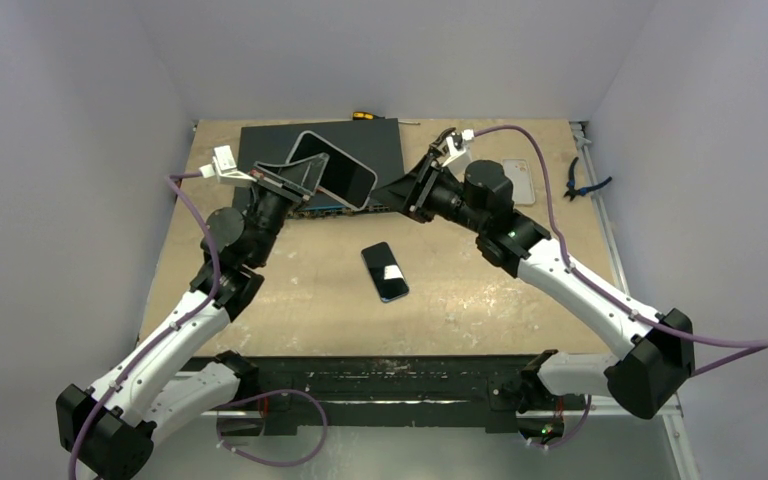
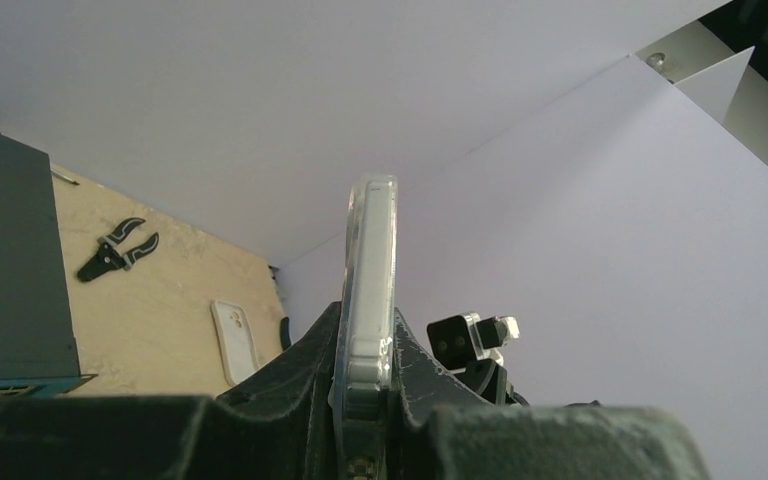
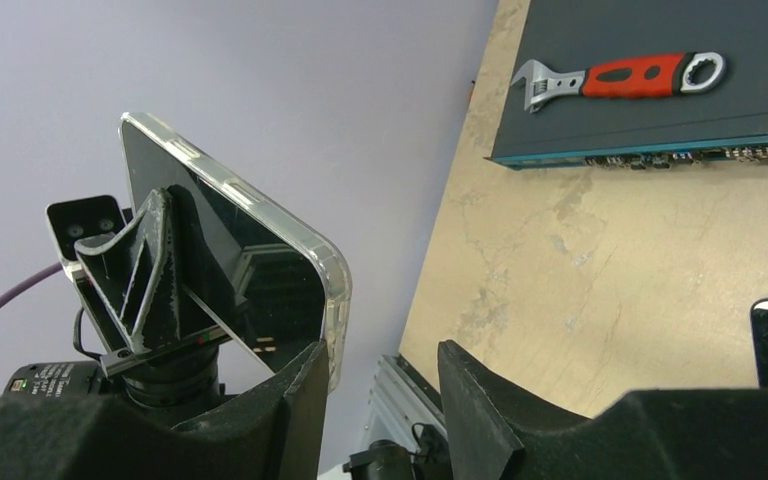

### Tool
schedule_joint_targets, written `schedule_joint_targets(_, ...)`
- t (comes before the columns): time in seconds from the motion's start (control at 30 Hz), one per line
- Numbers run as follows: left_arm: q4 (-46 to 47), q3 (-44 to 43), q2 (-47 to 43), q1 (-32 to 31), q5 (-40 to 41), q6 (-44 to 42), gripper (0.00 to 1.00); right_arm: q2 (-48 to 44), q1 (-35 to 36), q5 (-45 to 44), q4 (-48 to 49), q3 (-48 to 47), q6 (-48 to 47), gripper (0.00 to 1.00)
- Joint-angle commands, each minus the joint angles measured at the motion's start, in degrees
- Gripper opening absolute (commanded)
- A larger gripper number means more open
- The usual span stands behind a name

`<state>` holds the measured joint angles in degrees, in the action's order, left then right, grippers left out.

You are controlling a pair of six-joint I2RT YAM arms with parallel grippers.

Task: Take the phone out of the phone case
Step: Remove the phone case from the phone.

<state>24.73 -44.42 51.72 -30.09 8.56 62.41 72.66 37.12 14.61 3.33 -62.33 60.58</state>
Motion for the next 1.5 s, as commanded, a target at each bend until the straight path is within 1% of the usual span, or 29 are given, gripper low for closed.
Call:
schedule_joint_targets(0.0,14.0,-3.6,-2.6,-1.8,-6.5,7.5,0.0,1.2,-2.1,-5.0,-5.2,2.2,-2.1,0.46)
schedule_joint_targets(0.13,14.1,-3.7,-2.6,-1.8,-6.9,7.6,0.0,0.9,-2.8,-5.1,-5.4,2.6,-2.6,0.45)
schedule_joint_targets(0.2,13.9,-3.4,-3.0,-1.8,-6.8,7.4,0.0,-1.3,-3.7,-4.9,-4.2,3.7,-3.0,0.46)
schedule_joint_targets(0.27,13.4,-3.0,-3.2,-1.8,-6.7,7.1,0.0,-4.6,-4.9,-2.2,2.3,6.7,-3.1,0.5)
schedule_joint_targets(0.37,13.6,-2.0,-3.3,-1.8,-6.4,7.8,0.0,-8.1,-6.6,5.6,11.9,10.0,-3.0,0.55)
schedule_joint_targets(0.43,14.6,-1.0,-2.8,-1.7,-6.5,9.2,0.0,-9.2,-7.5,11.4,15.8,10.1,-2.9,0.56)
schedule_joint_targets(0.5,16.3,0.1,-2.0,-1.6,-6.7,11.1,0.0,-10.3,-8.7,15.1,19.7,10.9,-1.6,0.56)
schedule_joint_targets(0.6,19.0,0.7,-0.5,-1.2,-8.2,13.9,0.0,-12.0,-10.9,19.1,26.1,12.8,1.2,0.56)
schedule_joint_targets(0.67,19.7,0.6,0.4,-1.1,-10.4,14.7,0.0,-13.6,-11.7,19.7,29.1,13.8,2.0,0.56)
schedule_joint_targets(0.73,19.5,0.3,1.0,-0.9,-12.6,13.6,0.0,-16.9,-11.9,16.4,26.0,13.6,0.2,0.56)
schedule_joint_targets(0.8,18.8,-0.4,1.5,-0.3,-15.8,11.0,0.0,-20.5,-11.9,11.4,19.3,12.0,-5.6,0.57)
schedule_joint_targets(0.83,18.7,-0.9,1.8,0.4,-18.4,9.8,0.0,-22.2,-11.9,9.1,15.9,10.9,-9.1,0.58)
schedule_joint_targets(0.9,20.2,-2.3,3.3,2.1,-26.3,7.5,0.0,-24.0,-11.9,7.3,8.4,7.3,-16.2,0.59)
schedule_joint_targets(0.93,20.4,-3.5,4.7,2.8,-32.1,6.9,0.0,-24.1,-11.9,8.1,3.9,3.9,-21.2,0.6)
schedule_joint_targets(1.0,21.8,-6.1,7.5,3.3,-41.0,5.4,0.0,-24.2,-11.9,11.2,-1.3,0.6,-25.1,0.6)
schedule_joint_targets(1.07,22.5,-9.7,11.2,3.3,-50.0,5.1,0.0,-25.8,-11.8,15.0,-2.5,0.3,-27.3,0.6)
schedule_joint_targets(1.13,25.0,-13.1,14.1,3.3,-56.5,6.3,0.0,-29.3,-11.8,17.2,-3.9,0.7,-29.8,0.6)
schedule_joint_targets(1.17,24.8,-14.6,15.0,3.3,-58.8,6.0,0.0,-31.0,-11.8,17.3,-5.6,1.1,-31.3,0.6)
schedule_joint_targets(1.2,23.1,-16.6,15.8,3.2,-61.2,4.6,0.0,-32.4,-11.8,17.6,-7.3,1.4,-33.3,0.6)
schedule_joint_targets(1.23,18.8,-19.1,16.4,3.2,-63.1,1.7,0.0,-33.7,-11.5,18.3,-9.3,1.8,-35.0,0.6)
schedule_joint_targets(1.3,7.3,-24.6,16.8,2.7,-66.1,-7.1,0.0,-35.5,-10.7,17.6,-13.4,3.0,-41.9,0.58)
schedule_joint_targets(1.33,-0.2,-27.3,16.7,2.6,-67.0,-13.4,0.0,-36.4,-10.1,19.3,-13.6,4.4,-43.4,0.57)
schedule_joint_targets(1.4,-17.8,-33.0,16.1,1.5,-66.7,-29.5,0.0,-38.4,-9.0,20.0,-13.8,6.3,-46.7,0.56)
schedule_joint_targets(1.43,-23.3,-34.3,15.4,1.0,-65.7,-36.2,0.0,-39.0,-8.8,19.9,-14.0,6.8,-48.3,0.55)
schedule_joint_targets(1.47,-26.4,-33.9,14.4,-0.1,-65.3,-40.2,0.0,-39.1,-8.4,21.1,-14.9,6.8,-51.0,0.55)
